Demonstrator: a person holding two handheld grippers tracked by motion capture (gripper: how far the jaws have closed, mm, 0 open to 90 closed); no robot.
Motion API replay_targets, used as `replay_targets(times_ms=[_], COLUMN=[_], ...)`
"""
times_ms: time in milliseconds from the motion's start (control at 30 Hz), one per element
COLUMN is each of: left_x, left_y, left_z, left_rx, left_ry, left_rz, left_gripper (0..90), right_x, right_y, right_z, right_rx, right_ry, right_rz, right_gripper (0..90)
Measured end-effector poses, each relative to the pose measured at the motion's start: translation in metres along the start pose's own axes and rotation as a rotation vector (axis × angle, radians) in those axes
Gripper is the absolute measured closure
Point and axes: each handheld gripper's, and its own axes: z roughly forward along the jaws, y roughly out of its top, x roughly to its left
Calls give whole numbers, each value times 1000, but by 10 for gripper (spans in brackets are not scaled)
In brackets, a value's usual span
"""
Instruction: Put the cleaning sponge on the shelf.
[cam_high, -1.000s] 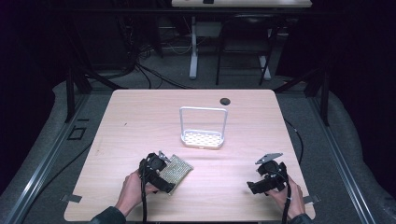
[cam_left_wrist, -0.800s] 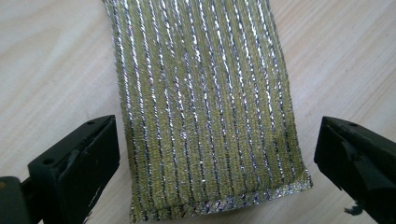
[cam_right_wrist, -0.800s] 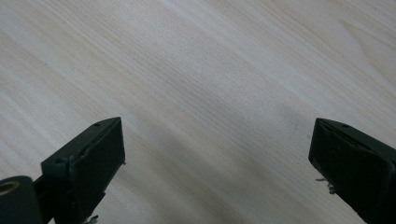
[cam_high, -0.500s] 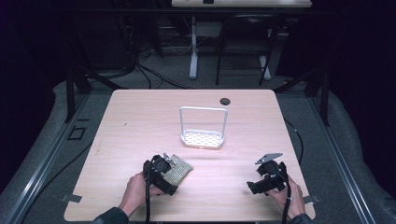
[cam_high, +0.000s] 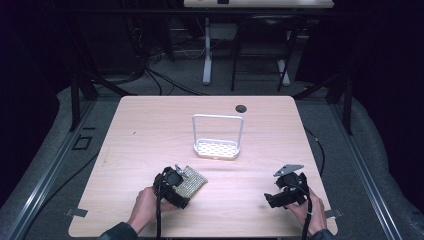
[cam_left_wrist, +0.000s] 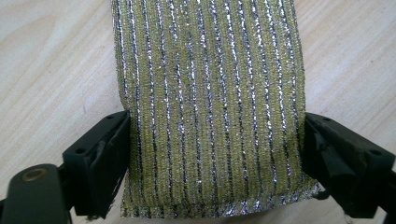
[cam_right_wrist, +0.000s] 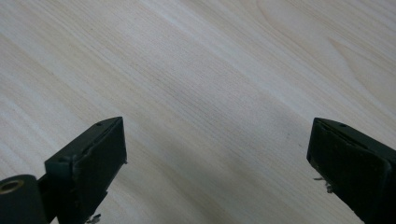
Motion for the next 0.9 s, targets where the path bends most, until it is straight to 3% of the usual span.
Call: replay_targets(times_ms=[500, 900], left_x=[2, 0], left_y=[0, 0], left_z=[-3, -9], left_rx=[-37, -53], left_ry=[4, -1], left_rz=[11, 39], left_gripper=[322, 370], right_x=[-2, -3], right_y=[-1, -2], right_z=[0, 0], right_rx=[-8, -8], right_ry=[0, 1], right_rz=[5, 4], right_gripper=[58, 69])
